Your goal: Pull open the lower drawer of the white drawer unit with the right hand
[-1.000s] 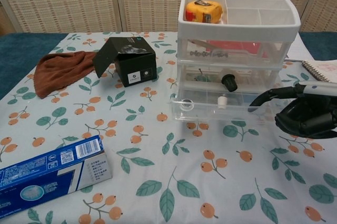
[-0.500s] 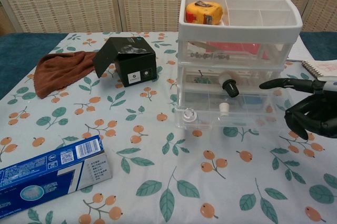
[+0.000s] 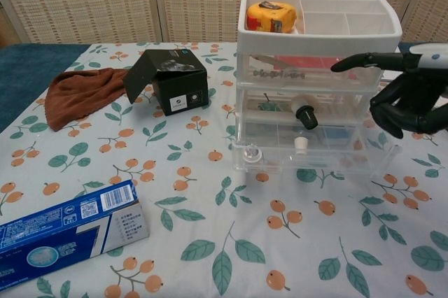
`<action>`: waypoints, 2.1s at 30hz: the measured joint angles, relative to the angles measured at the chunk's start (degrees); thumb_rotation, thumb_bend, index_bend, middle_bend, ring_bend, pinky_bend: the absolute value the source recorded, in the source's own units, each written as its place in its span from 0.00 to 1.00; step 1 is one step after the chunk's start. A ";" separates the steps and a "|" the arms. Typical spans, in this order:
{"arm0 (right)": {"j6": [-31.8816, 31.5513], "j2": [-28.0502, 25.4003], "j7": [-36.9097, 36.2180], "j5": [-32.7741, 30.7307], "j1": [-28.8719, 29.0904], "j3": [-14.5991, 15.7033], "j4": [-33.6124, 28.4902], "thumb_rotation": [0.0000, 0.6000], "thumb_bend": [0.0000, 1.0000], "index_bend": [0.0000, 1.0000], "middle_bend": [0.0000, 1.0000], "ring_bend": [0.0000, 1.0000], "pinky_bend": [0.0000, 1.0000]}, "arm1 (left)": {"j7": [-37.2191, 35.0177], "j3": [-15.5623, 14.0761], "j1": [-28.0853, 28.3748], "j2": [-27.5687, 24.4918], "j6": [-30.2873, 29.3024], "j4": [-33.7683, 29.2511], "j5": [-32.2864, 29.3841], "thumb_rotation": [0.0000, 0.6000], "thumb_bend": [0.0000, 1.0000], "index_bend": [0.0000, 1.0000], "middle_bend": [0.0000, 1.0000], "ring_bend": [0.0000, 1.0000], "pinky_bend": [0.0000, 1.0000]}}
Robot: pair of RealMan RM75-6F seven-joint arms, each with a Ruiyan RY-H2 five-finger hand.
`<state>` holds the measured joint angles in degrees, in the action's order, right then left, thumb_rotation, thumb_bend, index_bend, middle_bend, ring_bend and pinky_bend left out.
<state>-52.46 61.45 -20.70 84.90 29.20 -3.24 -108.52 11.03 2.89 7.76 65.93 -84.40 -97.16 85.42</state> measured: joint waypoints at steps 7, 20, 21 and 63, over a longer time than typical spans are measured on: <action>4.83 -4.97 18.32 -6.62 5.97 -3.42 -3.91 1.00 0.86 0.11 0.78 1.00 1.00 | -0.43 -0.17 -0.18 0.04 -0.10 0.33 0.16 1.00 0.17 0.13 0.08 0.12 0.13; 12.38 -4.18 43.76 -23.20 19.28 -3.74 -4.99 1.00 0.68 0.22 0.83 1.00 1.00 | -1.15 -0.18 -0.20 0.25 0.23 1.16 -0.13 1.00 0.17 0.14 0.08 0.12 0.13; 12.35 -3.60 45.19 -23.92 20.01 -3.49 -4.70 1.00 0.64 0.23 0.83 1.00 1.00 | -1.21 -0.20 -0.23 0.30 0.23 1.24 -0.14 1.00 0.17 0.14 0.08 0.12 0.13; 10.89 12.02 51.20 -5.20 25.16 3.18 14.36 1.00 0.21 0.44 0.88 1.00 1.00 | -1.84 -0.21 -1.16 -0.10 -0.54 0.74 -0.38 1.00 0.17 0.14 0.08 0.12 0.13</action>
<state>-41.56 73.47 30.51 79.70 54.36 -0.06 -94.16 9.20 2.67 6.60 65.83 -84.94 -96.43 85.04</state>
